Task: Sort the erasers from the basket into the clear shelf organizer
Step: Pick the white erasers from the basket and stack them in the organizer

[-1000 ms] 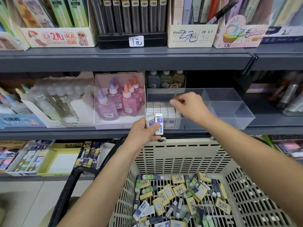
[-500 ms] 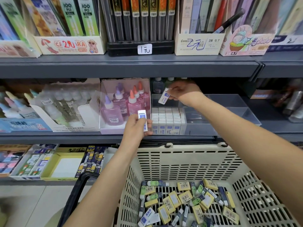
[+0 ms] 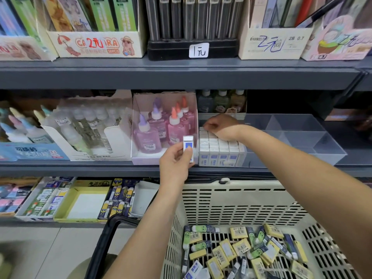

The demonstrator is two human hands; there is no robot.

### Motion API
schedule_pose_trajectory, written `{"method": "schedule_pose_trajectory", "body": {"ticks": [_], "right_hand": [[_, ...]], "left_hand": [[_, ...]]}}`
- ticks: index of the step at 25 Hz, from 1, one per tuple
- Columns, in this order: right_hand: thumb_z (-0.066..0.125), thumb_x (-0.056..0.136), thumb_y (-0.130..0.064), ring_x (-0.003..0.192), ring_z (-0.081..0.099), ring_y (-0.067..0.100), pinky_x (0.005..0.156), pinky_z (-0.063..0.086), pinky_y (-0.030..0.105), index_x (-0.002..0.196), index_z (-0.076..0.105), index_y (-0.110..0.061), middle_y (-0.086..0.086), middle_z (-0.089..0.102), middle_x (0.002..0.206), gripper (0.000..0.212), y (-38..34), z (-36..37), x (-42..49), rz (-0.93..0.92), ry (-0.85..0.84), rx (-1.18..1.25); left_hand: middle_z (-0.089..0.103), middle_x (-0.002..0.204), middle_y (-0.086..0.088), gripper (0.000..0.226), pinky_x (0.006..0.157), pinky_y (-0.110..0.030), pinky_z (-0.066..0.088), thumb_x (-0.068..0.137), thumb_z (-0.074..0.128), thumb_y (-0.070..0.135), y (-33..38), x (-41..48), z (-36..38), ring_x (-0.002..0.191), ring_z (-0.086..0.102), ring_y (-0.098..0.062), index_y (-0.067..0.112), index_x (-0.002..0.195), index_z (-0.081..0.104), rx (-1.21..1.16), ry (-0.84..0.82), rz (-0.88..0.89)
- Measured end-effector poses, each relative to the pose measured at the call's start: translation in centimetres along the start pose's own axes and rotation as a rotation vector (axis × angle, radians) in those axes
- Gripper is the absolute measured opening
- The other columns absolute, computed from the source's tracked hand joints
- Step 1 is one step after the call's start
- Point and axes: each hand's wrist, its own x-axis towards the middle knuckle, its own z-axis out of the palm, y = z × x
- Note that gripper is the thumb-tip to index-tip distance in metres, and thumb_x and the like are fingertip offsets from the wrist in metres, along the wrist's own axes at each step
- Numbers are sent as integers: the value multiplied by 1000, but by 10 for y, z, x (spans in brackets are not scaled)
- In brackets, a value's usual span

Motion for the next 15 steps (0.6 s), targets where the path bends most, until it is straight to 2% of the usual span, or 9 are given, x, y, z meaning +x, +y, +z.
{"method": "schedule_pose_trajectory", "body": {"ticks": [2, 4, 7, 9, 11, 13, 15], "right_hand": [[43, 96, -32, 95, 59, 20, 77, 43, 28, 106, 65, -23, 1, 65, 103, 25, -5, -2, -10, -15, 131, 72], [49, 94, -34, 89, 60, 14, 78, 44, 25, 104, 67, -25, -4, 65, 96, 22, -12, -2, -30, -78, 216, 286], [58, 90, -33, 84, 64, 9, 80, 49, 27, 96, 71, -25, -11, 70, 87, 17, -27, 2, -58, -219, 103, 386], [63, 87, -28, 83, 66, 10, 80, 50, 26, 92, 71, -25, -7, 71, 87, 10, -30, 1, -62, -242, 70, 387], [64, 86, -22, 73, 67, 5, 71, 53, 20, 92, 69, -22, -4, 71, 83, 7, -24, -9, -57, -185, 102, 502], [63, 87, -14, 55, 64, -3, 55, 51, 12, 89, 67, -18, -7, 67, 75, 6, -13, -22, -47, -76, 194, 720], [61, 88, -13, 52, 62, -6, 51, 50, 10, 82, 63, -22, -4, 68, 79, 11, -3, -33, -33, -17, 314, 823]], "left_hand": [[67, 93, 3, 20, 69, -17, 54, 92, 53, 6, 1, 0, 0, 78, 62, -4, 17, 105, 63, 14, -2, -16], [68, 98, 0, 26, 72, -19, 55, 92, 49, 3, 1, 1, 1, 82, 63, -5, 12, 113, 63, 31, -29, -29], [67, 98, -5, 28, 72, -22, 57, 92, 48, 2, 4, 2, 5, 83, 62, -9, 8, 114, 64, 35, -70, -31], [66, 95, -4, 23, 74, -24, 57, 92, 50, 5, 4, 4, 7, 83, 62, -10, 10, 109, 65, 22, -71, -26], [66, 92, 2, 18, 76, -23, 55, 93, 51, 9, 1, 4, 6, 83, 61, -8, 18, 101, 65, 51, -34, 17], [63, 97, 7, 15, 78, -14, 48, 91, 55, 15, -3, 4, 4, 85, 58, -5, 26, 99, 61, 266, 8, 147], [59, 104, 9, 18, 74, -8, 43, 88, 59, 22, -8, 4, 4, 87, 55, -2, 29, 104, 57, 473, -10, 228]]}}
